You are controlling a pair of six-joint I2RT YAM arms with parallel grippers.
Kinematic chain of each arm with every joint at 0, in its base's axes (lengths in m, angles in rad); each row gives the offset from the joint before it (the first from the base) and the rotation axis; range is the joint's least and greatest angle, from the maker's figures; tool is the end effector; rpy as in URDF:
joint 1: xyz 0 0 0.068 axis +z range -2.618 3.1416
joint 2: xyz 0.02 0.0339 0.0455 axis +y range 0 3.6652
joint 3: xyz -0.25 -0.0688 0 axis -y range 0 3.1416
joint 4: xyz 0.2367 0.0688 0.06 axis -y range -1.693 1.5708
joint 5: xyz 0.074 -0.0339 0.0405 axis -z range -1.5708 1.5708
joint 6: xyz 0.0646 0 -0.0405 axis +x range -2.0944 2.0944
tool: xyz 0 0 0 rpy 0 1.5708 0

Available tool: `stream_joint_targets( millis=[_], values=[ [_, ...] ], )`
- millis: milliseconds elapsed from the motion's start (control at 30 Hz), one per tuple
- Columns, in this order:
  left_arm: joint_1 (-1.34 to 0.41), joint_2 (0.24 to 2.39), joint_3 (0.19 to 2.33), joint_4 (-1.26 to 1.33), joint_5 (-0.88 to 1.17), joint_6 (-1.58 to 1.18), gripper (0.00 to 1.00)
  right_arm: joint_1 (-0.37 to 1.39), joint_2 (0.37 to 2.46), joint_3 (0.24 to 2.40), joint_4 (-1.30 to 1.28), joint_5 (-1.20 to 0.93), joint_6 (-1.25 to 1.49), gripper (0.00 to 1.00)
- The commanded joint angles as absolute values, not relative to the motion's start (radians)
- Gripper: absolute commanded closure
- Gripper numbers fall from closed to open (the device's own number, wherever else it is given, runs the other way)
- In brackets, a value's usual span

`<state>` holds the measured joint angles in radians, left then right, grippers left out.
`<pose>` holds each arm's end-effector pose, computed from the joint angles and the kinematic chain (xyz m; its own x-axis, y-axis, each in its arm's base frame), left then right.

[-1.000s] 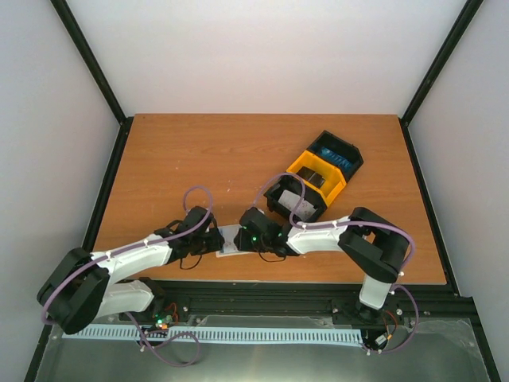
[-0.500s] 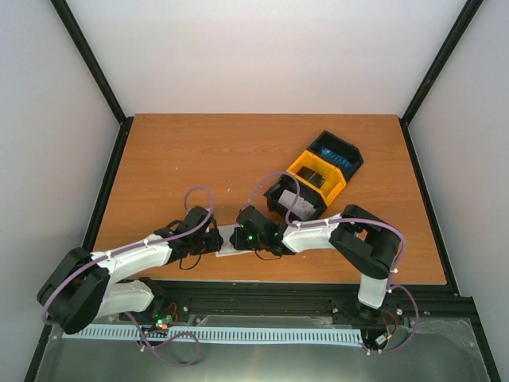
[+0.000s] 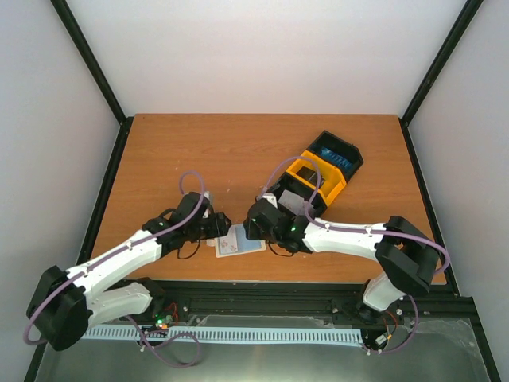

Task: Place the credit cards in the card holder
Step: Insert the credit card into the card holder, then close the card holder at the center of the board.

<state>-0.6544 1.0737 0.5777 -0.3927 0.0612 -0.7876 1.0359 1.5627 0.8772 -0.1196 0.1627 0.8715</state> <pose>0.1760 -0.1400 0.1659 -0.8868 -0.2112 -0.4111 0.0138 0.8770 -0.4803 0.1796 0.2826 0.1608 -0.8425 0.0597 -0.5355 -0.2284 0.8606 0.4552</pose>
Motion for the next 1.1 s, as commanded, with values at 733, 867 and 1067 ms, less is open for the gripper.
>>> stream_joint_targets(
  millis=[733, 867, 1067],
  values=[
    [-0.588, 1.161, 0.592, -0.54, 0.014, -0.827, 0.92, 0.994, 1.498, 0.776, -0.166, 0.254, 0.841, 0.55],
    [-0.587, 1.123, 0.652, -0.544, 0.006, -0.788, 0.99, 0.982, 1.479, 0.758, -0.147, 0.249, 0.838, 0.55],
    [-0.588, 1.119, 0.761, -0.513, 0.171, -0.675, 0.99, 0.929, 1.455, 0.721, -0.127, 0.183, 0.841, 0.55]
  ],
)
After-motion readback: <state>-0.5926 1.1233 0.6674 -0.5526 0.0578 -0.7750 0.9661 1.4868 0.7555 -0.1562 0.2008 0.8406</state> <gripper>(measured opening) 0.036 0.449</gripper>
